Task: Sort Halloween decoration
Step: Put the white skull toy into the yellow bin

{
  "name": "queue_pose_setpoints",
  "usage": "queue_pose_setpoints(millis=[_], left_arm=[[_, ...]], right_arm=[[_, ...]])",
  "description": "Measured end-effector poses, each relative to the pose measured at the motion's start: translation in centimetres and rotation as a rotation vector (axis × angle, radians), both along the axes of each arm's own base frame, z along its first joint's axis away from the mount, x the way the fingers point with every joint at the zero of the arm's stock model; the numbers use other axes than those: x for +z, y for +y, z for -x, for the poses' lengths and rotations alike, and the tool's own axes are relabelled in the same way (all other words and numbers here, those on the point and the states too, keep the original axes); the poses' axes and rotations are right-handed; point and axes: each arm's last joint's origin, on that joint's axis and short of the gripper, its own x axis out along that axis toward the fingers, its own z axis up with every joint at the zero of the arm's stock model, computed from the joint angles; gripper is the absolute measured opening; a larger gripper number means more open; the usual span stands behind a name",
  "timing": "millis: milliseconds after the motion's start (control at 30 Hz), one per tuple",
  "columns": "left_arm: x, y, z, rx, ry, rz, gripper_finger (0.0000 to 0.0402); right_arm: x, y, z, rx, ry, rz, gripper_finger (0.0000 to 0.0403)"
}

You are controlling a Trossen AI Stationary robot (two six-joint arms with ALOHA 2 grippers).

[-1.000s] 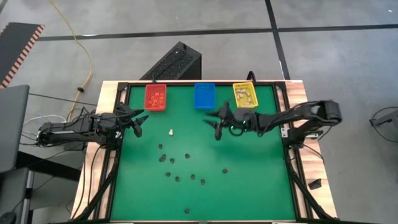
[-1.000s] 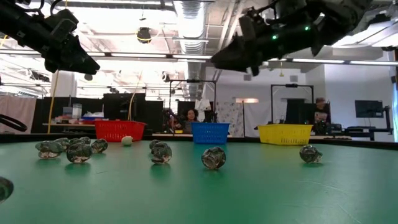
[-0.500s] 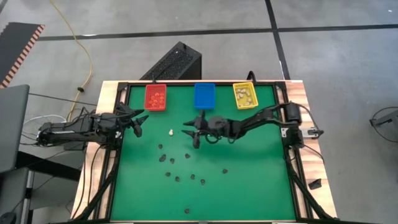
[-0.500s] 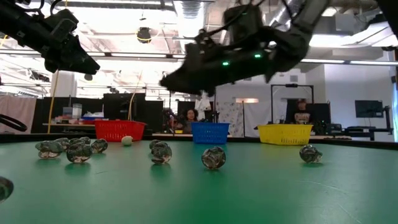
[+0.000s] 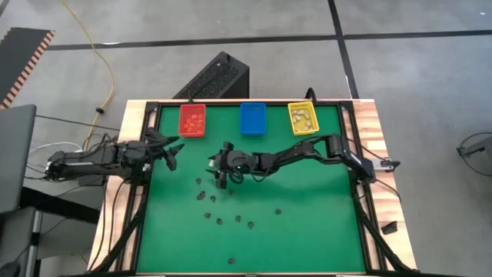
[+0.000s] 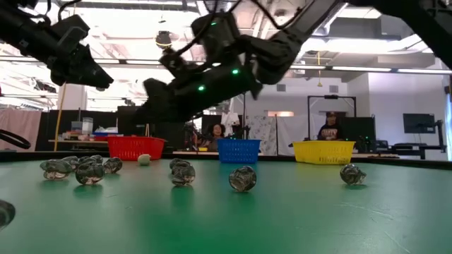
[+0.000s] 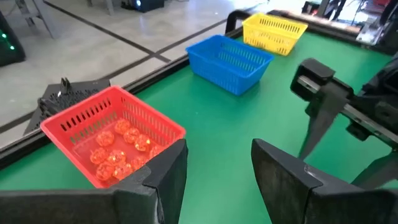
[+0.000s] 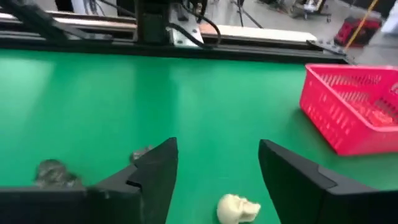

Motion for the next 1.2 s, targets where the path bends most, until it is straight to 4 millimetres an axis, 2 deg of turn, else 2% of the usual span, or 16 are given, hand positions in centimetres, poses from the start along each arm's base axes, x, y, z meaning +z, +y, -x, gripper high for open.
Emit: queue_pose_setpoints(millis=[200, 300, 667, 933, 1200], left_arm=[[-0.6, 0.0, -0.1, 0.001, 0.016, 0.002, 0.0169], [-0.8, 0.0, -0.1, 0.001, 0.020, 0.003, 0.0169], [-0.7, 0.0, -0.1, 0.001, 0.017, 0.002, 0.0169], [-0.7, 0.0, -0.1, 0.001, 0.016, 0.002, 0.0169], [-0.7, 0.0, -0.1, 0.000, 0.017, 0.001, 0.0169]], right_arm=[[-1.0, -0.5, -1.3, -0.030, 0.056, 0.011, 0.0271], [-1.8, -1.0, -1.3, -0.045, 0.086, -0.008, 0.0271], [-2.0, -2.4, -1.2, -0.085, 0.088, -0.045, 0.0271], [-5.7, -2.7, -1.8, -0.116, 0.066, -0.104, 0.0271], [-6.7, -3.0, -1.7, -0.135, 0.106, -0.131, 0.0270]])
